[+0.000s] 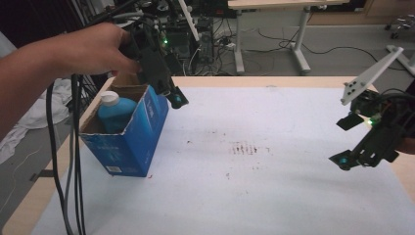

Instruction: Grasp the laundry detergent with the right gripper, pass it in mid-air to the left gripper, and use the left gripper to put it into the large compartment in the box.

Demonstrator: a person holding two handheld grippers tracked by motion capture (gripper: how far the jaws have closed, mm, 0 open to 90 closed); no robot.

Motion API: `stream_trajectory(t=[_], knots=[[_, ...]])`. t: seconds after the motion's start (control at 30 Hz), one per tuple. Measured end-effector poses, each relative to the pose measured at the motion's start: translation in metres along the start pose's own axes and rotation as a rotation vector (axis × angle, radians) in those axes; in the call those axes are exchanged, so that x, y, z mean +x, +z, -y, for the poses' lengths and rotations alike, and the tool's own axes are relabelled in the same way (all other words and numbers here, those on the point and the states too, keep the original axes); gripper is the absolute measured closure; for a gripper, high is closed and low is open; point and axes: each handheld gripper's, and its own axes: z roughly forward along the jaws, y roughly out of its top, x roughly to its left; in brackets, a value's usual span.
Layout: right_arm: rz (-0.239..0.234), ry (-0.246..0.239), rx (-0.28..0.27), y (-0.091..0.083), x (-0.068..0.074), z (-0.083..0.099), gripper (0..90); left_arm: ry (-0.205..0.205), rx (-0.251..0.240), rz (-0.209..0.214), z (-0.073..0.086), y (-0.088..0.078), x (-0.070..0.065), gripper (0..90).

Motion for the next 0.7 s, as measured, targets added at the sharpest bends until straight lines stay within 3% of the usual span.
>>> stream_trajectory(t=[0.1,0.23,0.3,0.5,0.7], knots=[[-0.003,0.0,-0.001,0.0,0.0,-0.001,0.8,-0.004,0.031,-0.028,-0.01,0.01,-0.001,1.6],[-0.013,-0.001,0.007,0.003,-0.001,-0.004,0.8,-0.026,0.056,-0.029,-0.019,0.025,-0.001,1.7],[-0.016,0.0,0.022,0.006,-0.002,-0.007,0.8,-0.024,0.08,-0.05,-0.029,0.038,-0.003,1.7],[-0.026,-0.004,0.047,0.009,-0.002,-0.01,0.8,0.002,0.101,-0.027,-0.039,0.059,-0.005,1.7],[-0.026,-0.008,0.046,0.008,-0.001,-0.01,0.8,-0.002,0.099,-0.006,-0.042,0.072,-0.004,1.7]])
